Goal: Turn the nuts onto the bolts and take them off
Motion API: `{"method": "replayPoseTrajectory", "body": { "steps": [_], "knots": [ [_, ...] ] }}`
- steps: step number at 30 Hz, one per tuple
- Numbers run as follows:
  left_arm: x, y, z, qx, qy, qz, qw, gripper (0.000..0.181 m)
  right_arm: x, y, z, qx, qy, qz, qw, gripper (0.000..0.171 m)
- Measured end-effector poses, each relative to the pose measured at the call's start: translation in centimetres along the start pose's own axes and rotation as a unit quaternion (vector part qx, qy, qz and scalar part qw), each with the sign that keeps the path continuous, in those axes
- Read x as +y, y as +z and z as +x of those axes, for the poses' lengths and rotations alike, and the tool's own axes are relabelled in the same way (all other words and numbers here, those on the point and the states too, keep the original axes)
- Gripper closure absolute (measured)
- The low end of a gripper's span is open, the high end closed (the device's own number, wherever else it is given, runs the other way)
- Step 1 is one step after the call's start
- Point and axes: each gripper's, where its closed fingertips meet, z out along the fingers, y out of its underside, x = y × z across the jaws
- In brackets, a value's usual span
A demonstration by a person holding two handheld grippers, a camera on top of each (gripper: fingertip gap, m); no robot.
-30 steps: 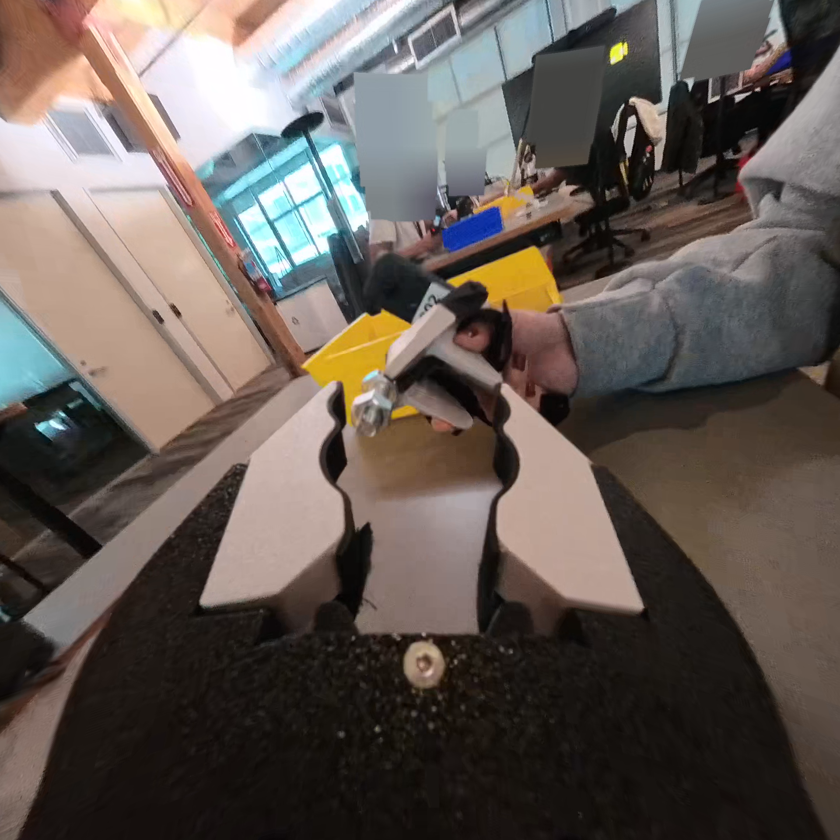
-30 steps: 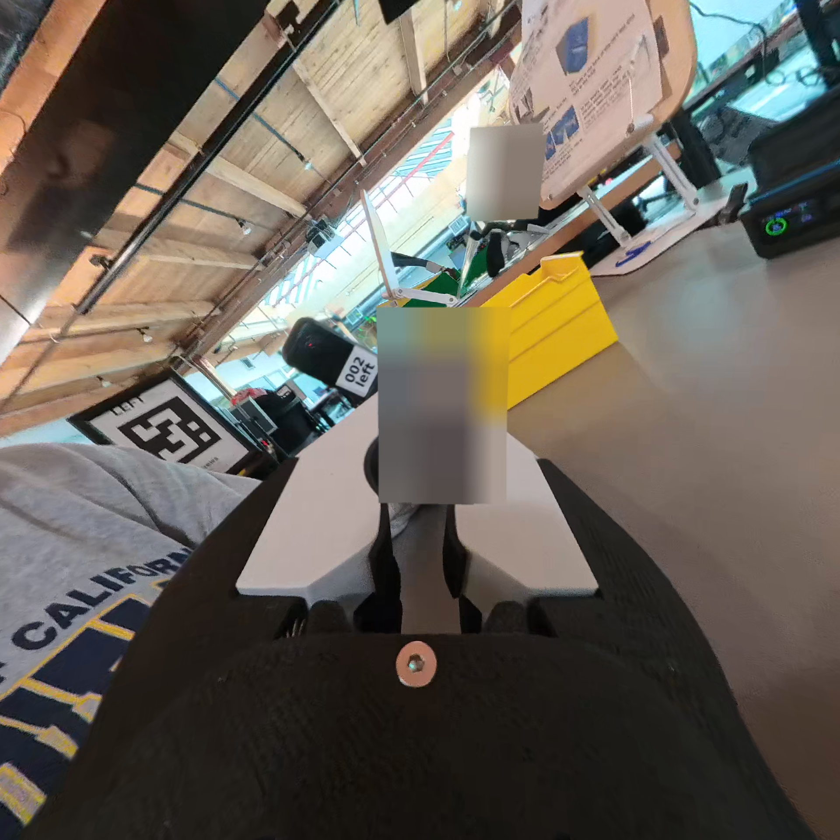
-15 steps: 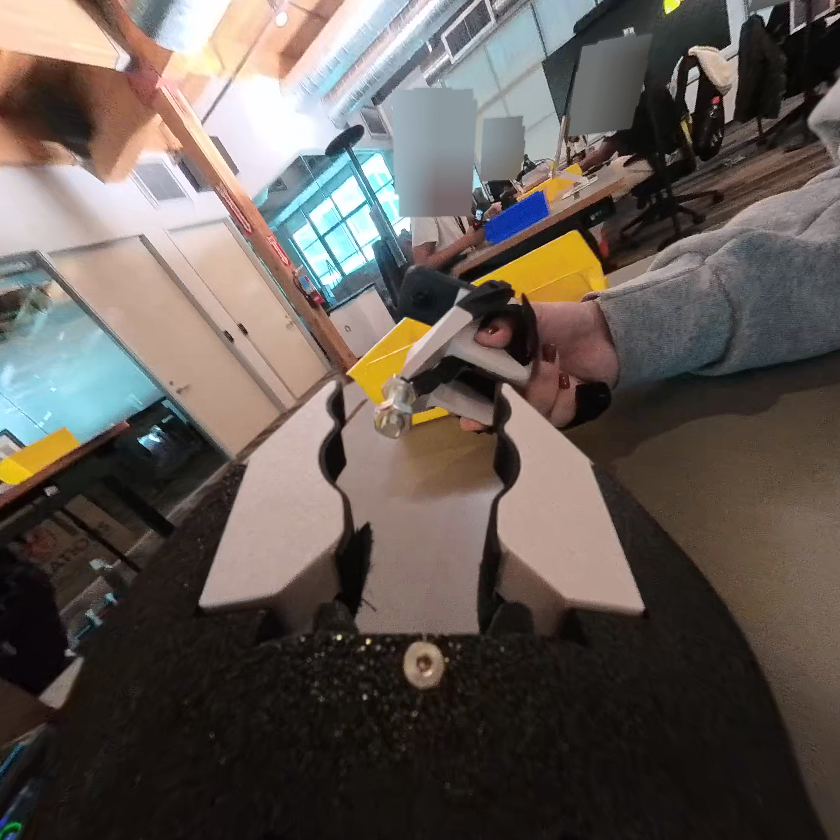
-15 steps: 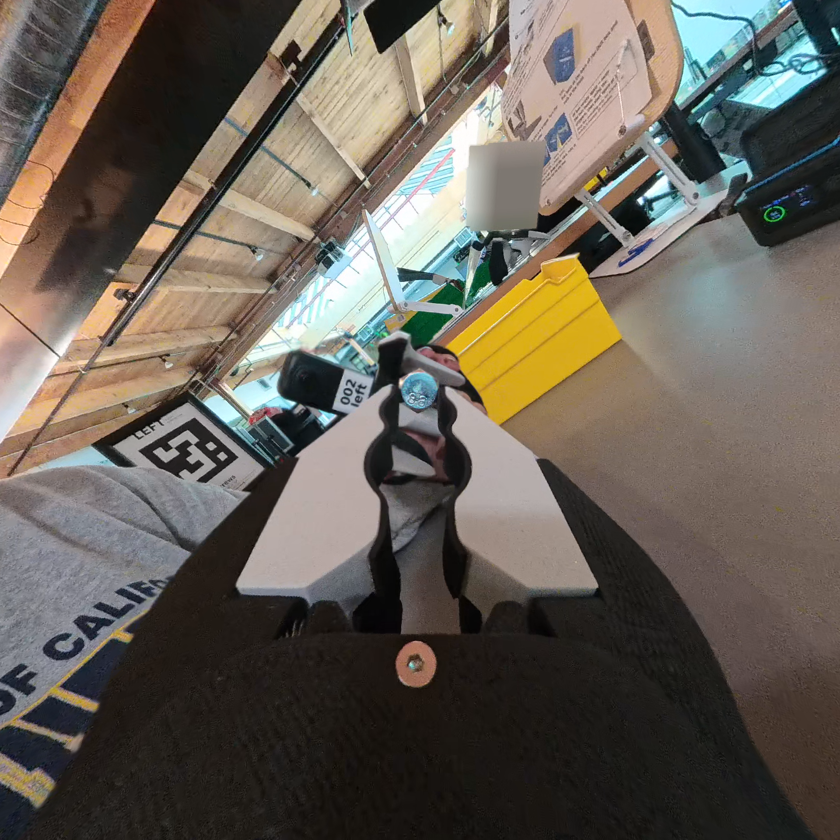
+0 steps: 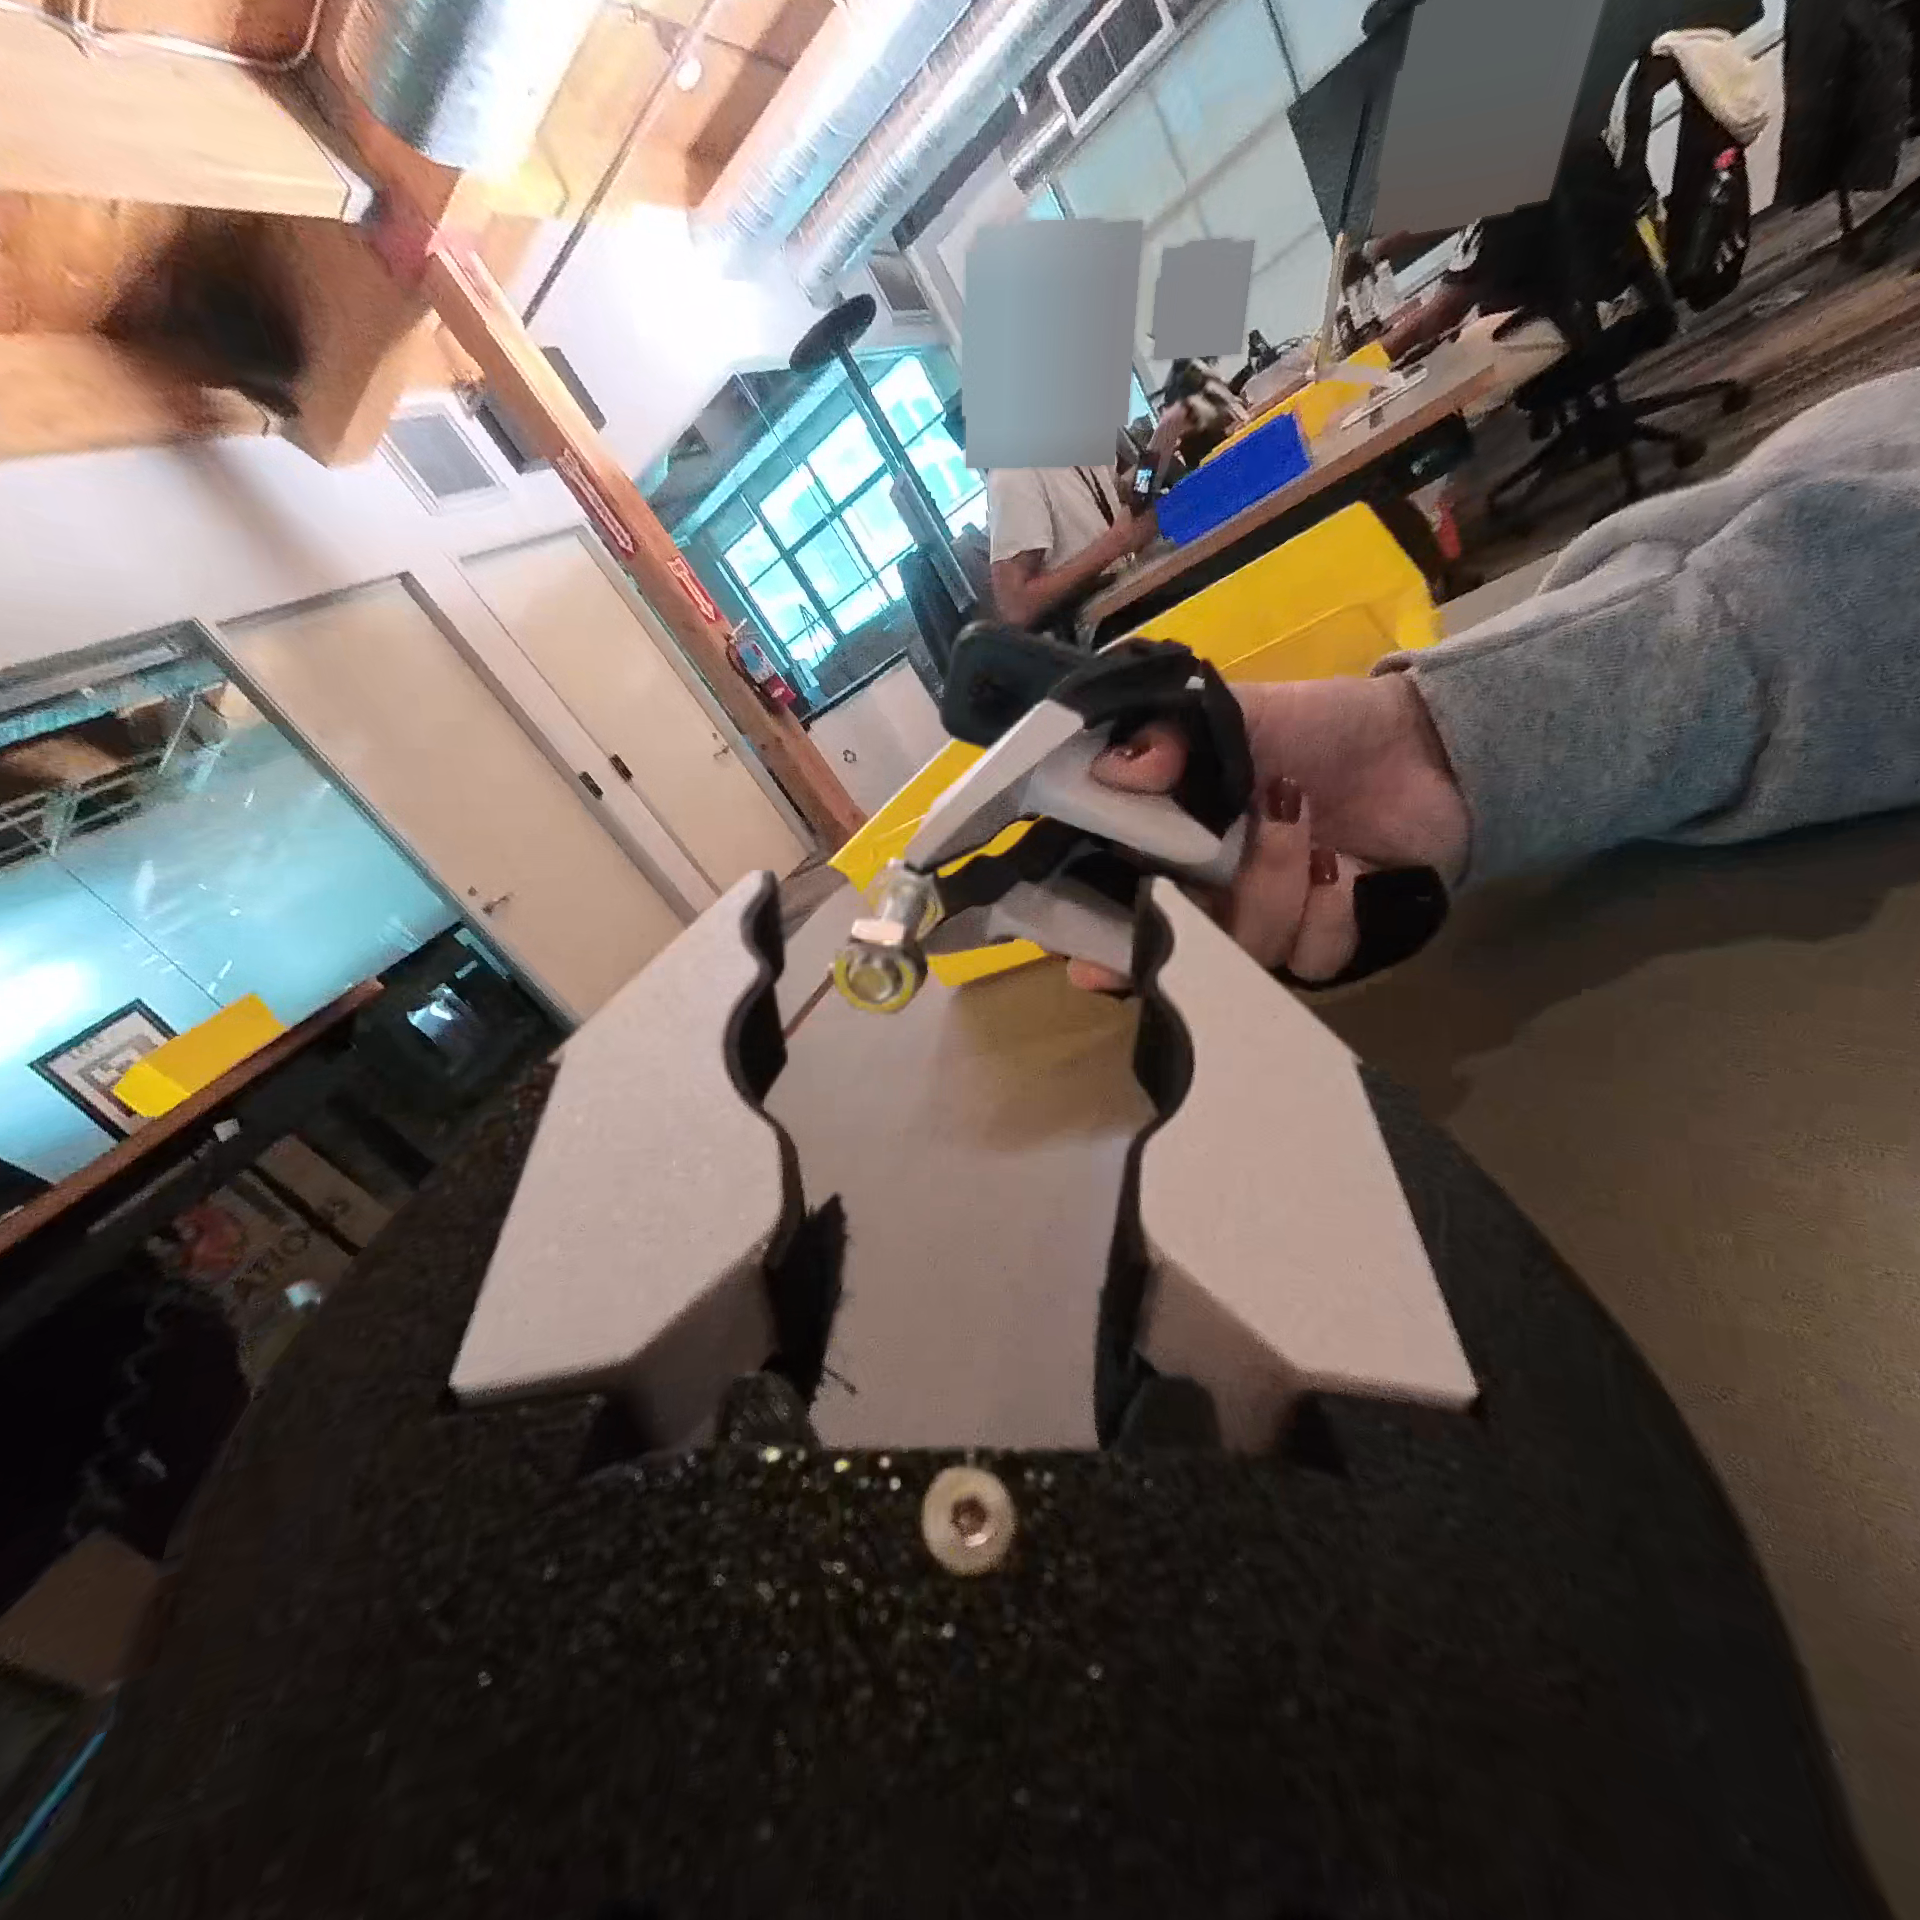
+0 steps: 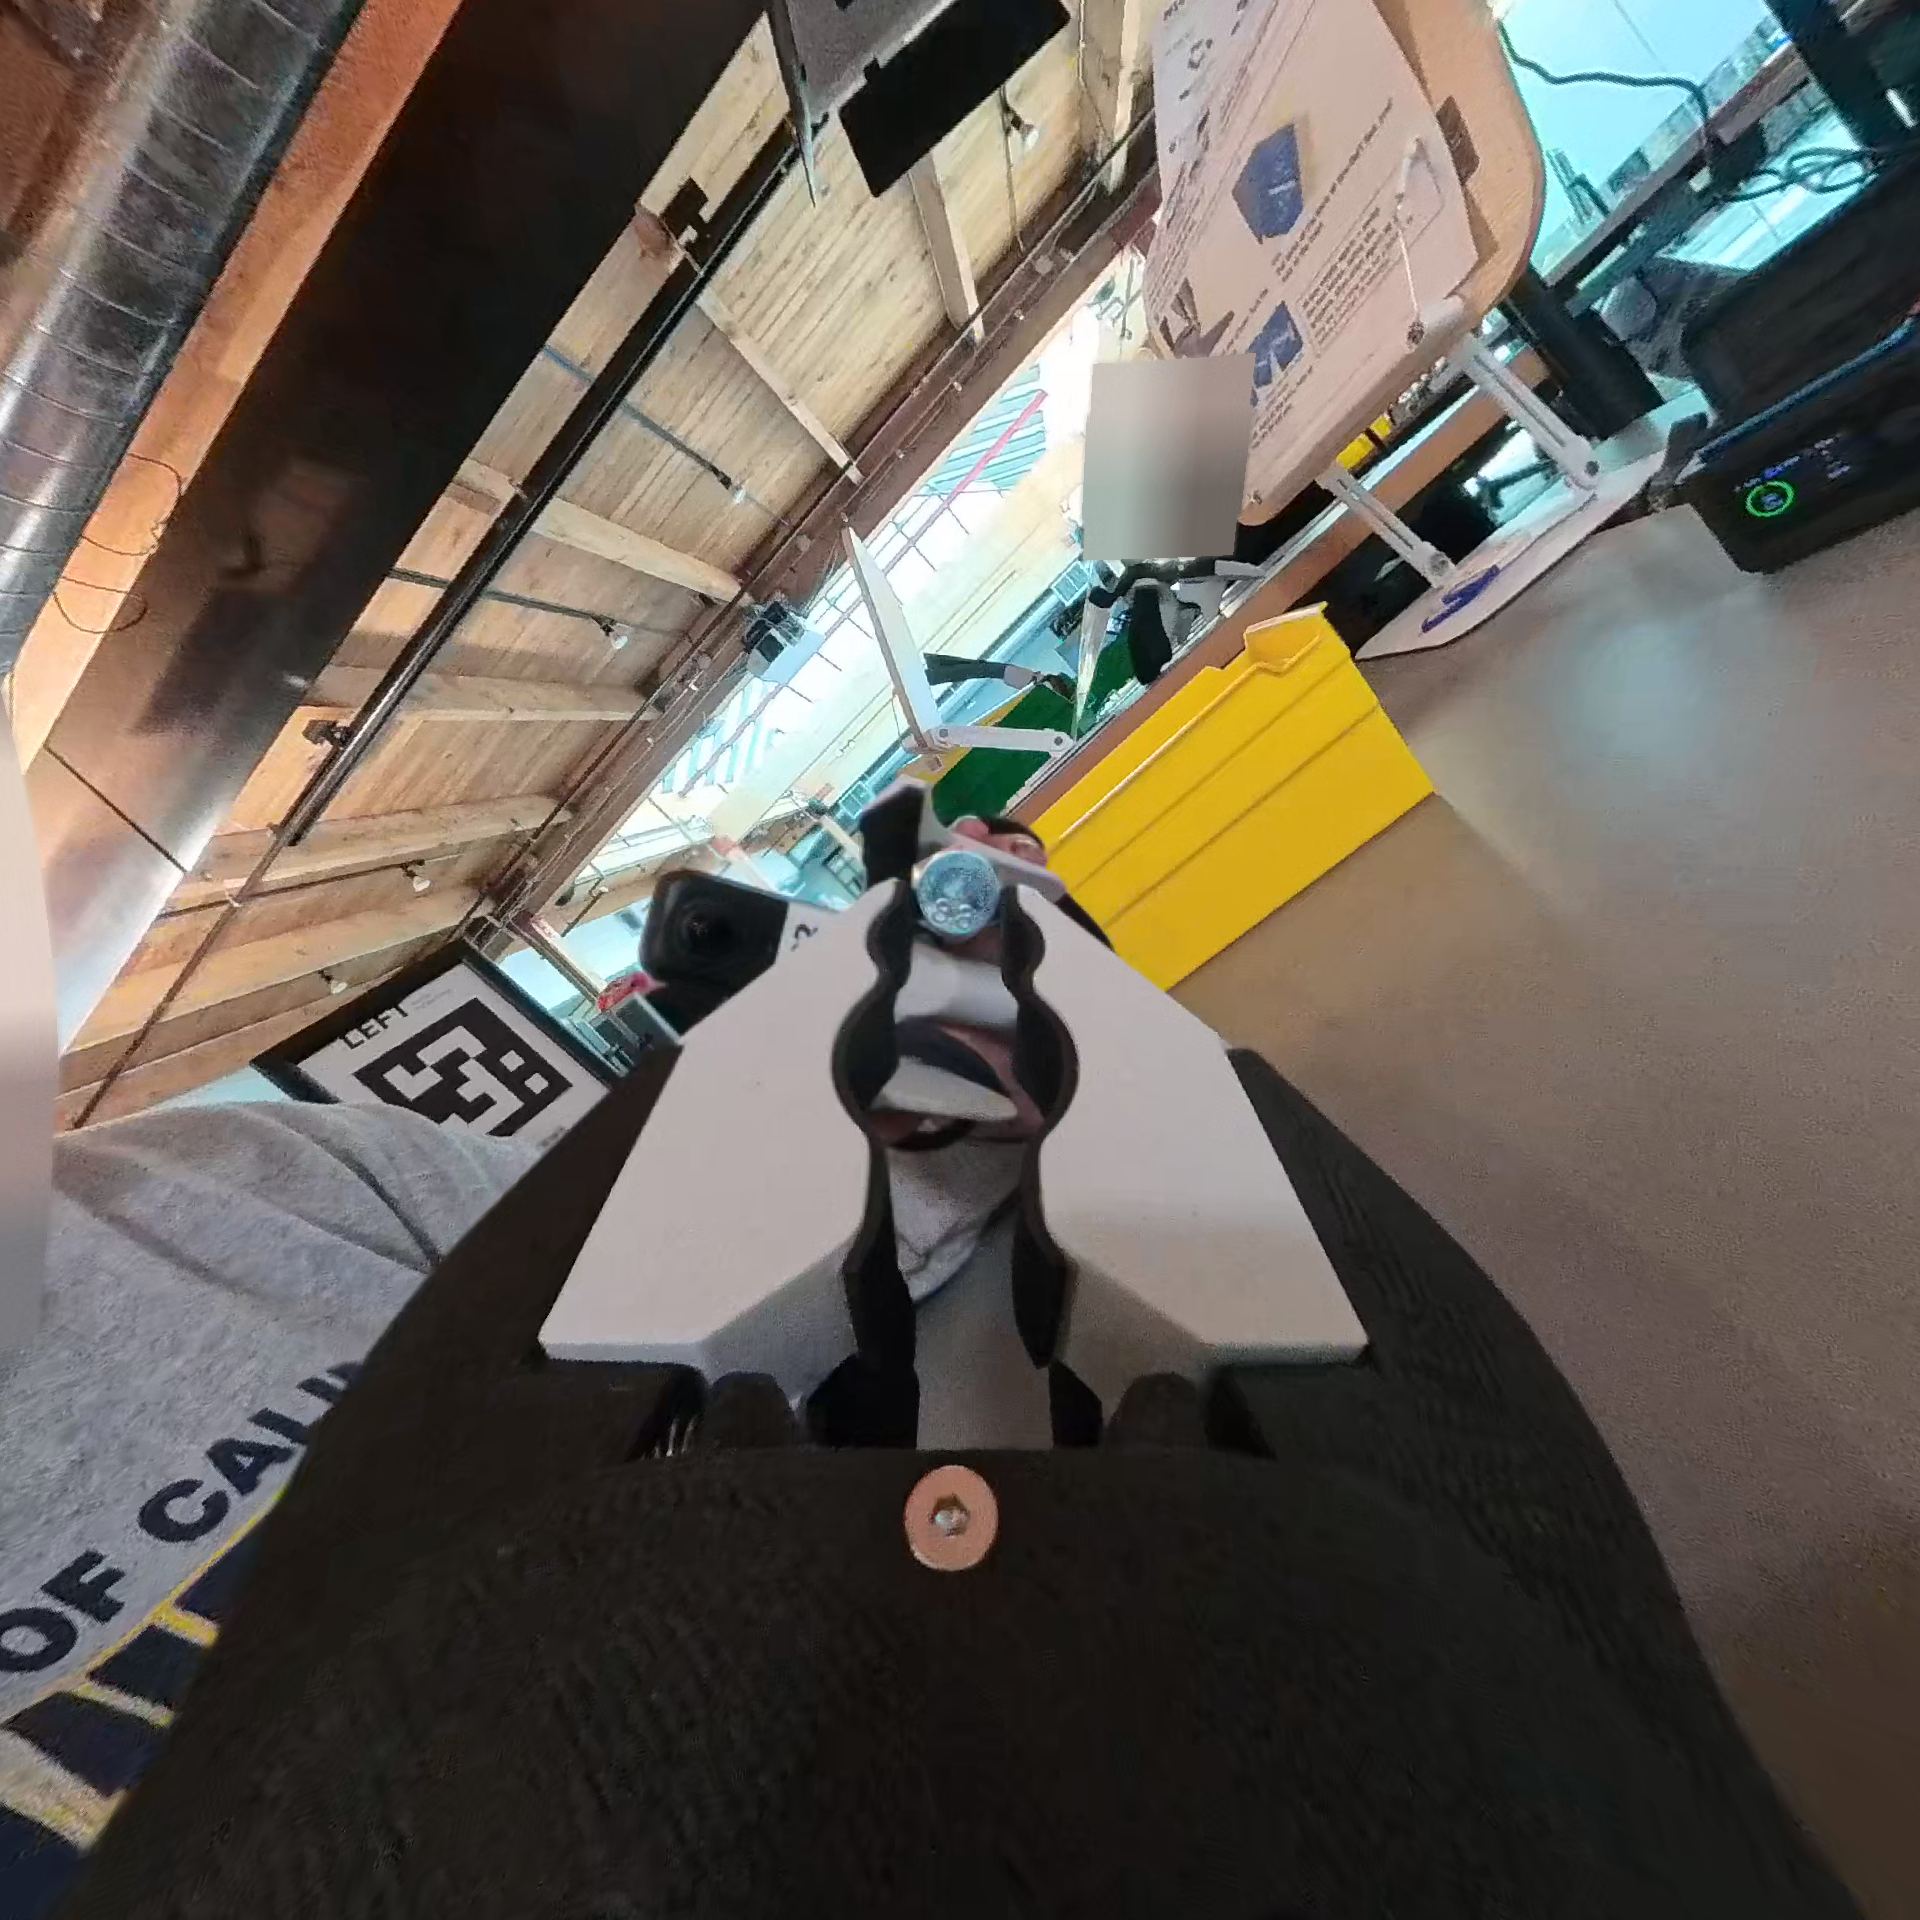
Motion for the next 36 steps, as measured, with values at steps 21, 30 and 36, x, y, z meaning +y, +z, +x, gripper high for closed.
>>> {"method": "replayPoseTrajectory", "body": {
  "steps": [21,30,36],
  "knots": [
    [4.1,0.7,1.3,0.053,-0.047,-0.096,0.993,0.127,-0.8,-0.1,-1.9,-0.05,0.001,0.03,0.998,0.157],
    [0.2,0.1,-0.2,-0.024,0.045,-0.016,0.999,0.129,0.0,-0.3,0.3,0.003,0.004,0.007,1.0,0.157],
    [1.5,0.5,0.5,0.006,0.019,-0.036,0.999,0.132,-0.9,-0.2,-2.5,-0.07,-0.001,0.036,0.997,0.156]
  ]
}}
